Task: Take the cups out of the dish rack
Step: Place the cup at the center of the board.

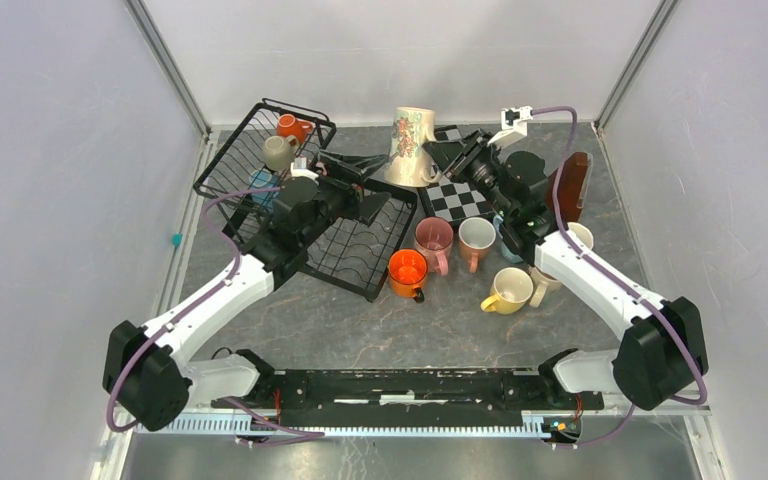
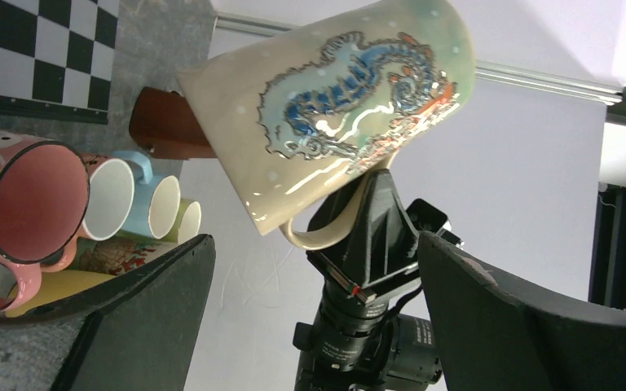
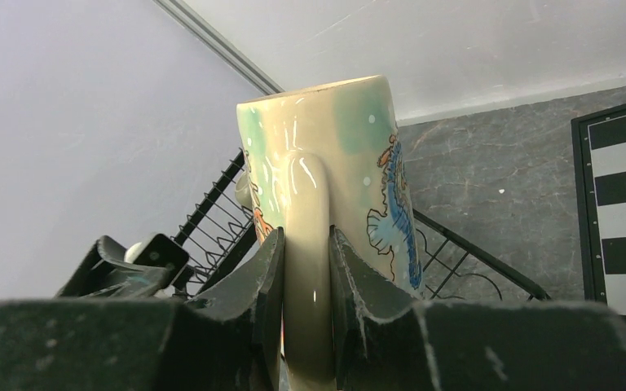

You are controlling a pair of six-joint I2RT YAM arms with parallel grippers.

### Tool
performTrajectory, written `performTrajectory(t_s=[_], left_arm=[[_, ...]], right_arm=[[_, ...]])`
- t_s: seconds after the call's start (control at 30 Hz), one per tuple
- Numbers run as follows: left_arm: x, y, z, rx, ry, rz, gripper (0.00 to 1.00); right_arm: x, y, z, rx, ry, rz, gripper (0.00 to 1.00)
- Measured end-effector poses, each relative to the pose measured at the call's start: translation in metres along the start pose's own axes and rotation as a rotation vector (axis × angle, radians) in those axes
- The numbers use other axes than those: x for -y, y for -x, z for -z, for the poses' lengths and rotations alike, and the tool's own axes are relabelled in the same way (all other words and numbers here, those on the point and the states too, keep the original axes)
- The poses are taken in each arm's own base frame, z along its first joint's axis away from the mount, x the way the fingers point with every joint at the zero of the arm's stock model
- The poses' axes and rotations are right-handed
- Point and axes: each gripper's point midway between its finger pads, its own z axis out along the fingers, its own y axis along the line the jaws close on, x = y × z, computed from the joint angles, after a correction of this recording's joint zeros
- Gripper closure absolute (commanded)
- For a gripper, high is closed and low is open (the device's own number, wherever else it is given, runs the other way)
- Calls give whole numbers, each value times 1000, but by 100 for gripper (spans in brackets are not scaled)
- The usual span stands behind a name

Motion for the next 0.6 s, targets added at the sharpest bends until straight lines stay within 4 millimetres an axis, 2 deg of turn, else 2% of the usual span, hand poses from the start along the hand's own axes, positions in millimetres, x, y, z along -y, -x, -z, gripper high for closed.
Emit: performTrajectory(t_s=[0.2,0.6], left_arm=[[-14,-1,-17,-11,28,45,0],[10,-3,-43,-31,-98,151,2]], right_arm=[[1,0,2,12,7,-26,100],[1,5,12,68,65,-73,100]])
